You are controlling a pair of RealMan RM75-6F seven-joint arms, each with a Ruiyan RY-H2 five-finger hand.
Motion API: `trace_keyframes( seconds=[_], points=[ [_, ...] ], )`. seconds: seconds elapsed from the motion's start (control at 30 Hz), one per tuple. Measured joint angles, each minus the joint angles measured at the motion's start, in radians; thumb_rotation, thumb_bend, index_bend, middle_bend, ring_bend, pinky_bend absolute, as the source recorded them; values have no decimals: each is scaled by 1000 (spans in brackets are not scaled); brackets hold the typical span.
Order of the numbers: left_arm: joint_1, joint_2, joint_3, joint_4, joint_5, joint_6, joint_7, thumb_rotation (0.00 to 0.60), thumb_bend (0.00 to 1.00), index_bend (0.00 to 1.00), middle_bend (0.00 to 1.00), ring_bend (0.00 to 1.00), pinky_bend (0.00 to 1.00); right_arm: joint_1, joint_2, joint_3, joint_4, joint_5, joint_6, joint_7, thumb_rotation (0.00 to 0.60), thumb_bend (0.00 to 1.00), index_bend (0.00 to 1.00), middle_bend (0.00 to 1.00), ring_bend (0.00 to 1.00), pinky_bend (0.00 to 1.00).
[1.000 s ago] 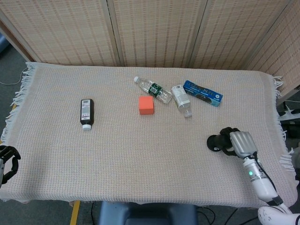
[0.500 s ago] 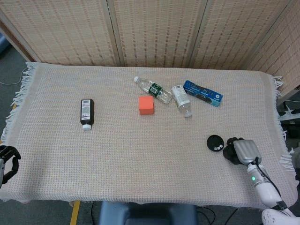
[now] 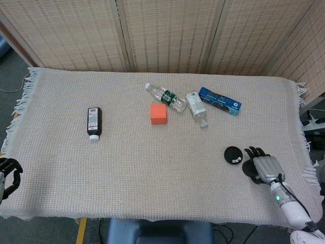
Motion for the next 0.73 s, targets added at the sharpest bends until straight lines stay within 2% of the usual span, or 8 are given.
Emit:
trace_keyframes(
  seconds=[0.13,0.23,0.37,0.57,0.73],
  points=[
    [0,0,0,1,1,1,0,600,606,597,466,363,560,-21,25,-2,-16,-62,19,67,600,209,0,0,0,223],
    [1,0,0,1,0,1,-2,600,605,598,467,363,560,-50,29,3,-21,-113,77,119,600,209,0,0,0,179],
    [0,-1,0,3,-2,-2,0,600,605,597,467,363,560,-115,16,10,-15,-189,232,163,600,209,0,0,0,5],
    [-3,-4,4,2,7,-6,10,600,605,596,467,363,560,-233,-38,29,19,-266,497,178,600,208,0,0,0,0],
    [-9,-9,7,3,8,-19,22,600,606,596,467,363,560,-300,-64,46,45,-351,597,229,600,208,0,0,0,0]
  ],
)
